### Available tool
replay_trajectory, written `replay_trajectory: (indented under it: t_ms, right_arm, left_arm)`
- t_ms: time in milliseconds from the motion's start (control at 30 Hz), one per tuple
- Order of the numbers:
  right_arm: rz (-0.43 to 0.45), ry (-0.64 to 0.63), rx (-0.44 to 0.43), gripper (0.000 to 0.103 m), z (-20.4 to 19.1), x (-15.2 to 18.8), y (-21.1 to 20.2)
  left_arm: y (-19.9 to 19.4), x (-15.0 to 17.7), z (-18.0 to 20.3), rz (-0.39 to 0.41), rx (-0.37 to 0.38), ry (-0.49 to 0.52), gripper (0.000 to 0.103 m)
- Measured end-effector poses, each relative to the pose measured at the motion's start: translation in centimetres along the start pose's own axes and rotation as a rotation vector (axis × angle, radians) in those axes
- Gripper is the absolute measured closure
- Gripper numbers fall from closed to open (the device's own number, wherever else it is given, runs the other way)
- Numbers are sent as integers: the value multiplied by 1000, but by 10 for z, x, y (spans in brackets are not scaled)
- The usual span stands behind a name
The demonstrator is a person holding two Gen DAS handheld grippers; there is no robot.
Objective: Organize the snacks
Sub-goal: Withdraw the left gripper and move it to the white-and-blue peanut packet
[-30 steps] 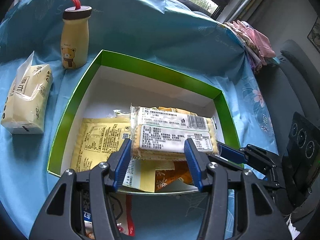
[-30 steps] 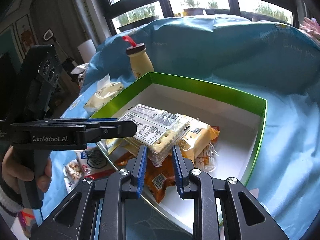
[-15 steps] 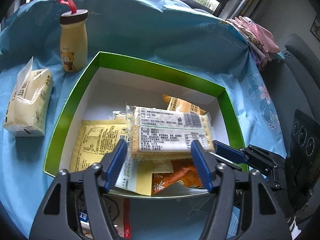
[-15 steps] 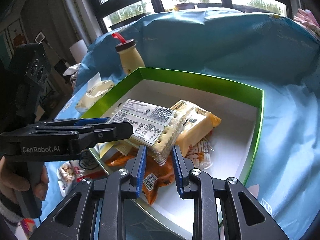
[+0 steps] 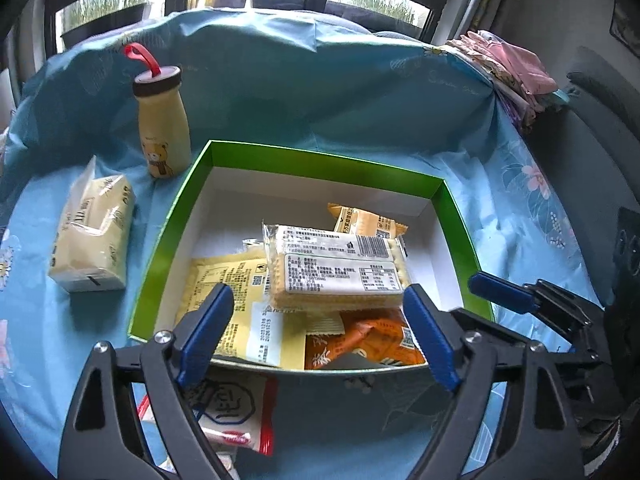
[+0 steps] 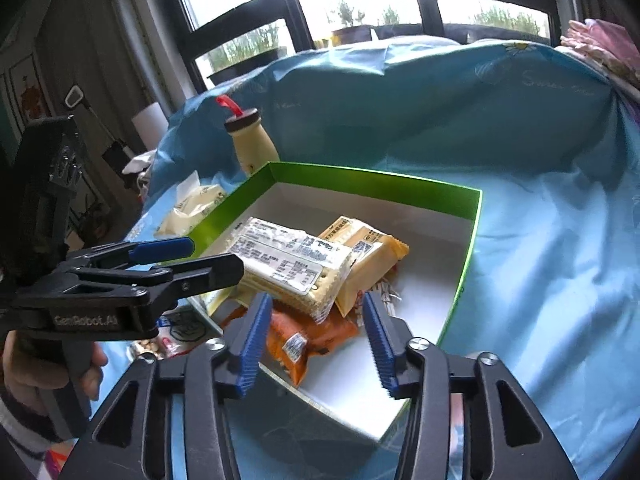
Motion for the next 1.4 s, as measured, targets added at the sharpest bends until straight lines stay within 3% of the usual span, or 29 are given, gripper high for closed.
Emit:
replay_trajectory:
  t_ms: [167,267,667,1067,1400]
  right_arm:
    - [8,0,-22,46,-7,6,-15]
    - [7,2,-48,45,-13,12,-24]
    - [-13,0,-74,45,-24,32,-46]
    - [-64,20,-103,44,-35,59,-48]
    - [-143,-8,-184,44,-77,81,-22]
  left_arm:
    - [-13,5,2,10,-15,11,14]
    - [-21,9,0,15,-21,2,1]
    - [-60,33,-6,56,-12,-24,1]
    - [-93,80,-61,64,-37,-177,1]
    - [-84,97,-89,50,54,-324,1]
Point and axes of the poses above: each gripper's, at about its wrist camera, not at the fingertips, and y roughly the way its jaws point, z to its right, x to its underside, the point moved 6 cm from there along y, roughly the way its jaws point, and after that the axes turned 8 degrees about x, right-handed, at the moved point
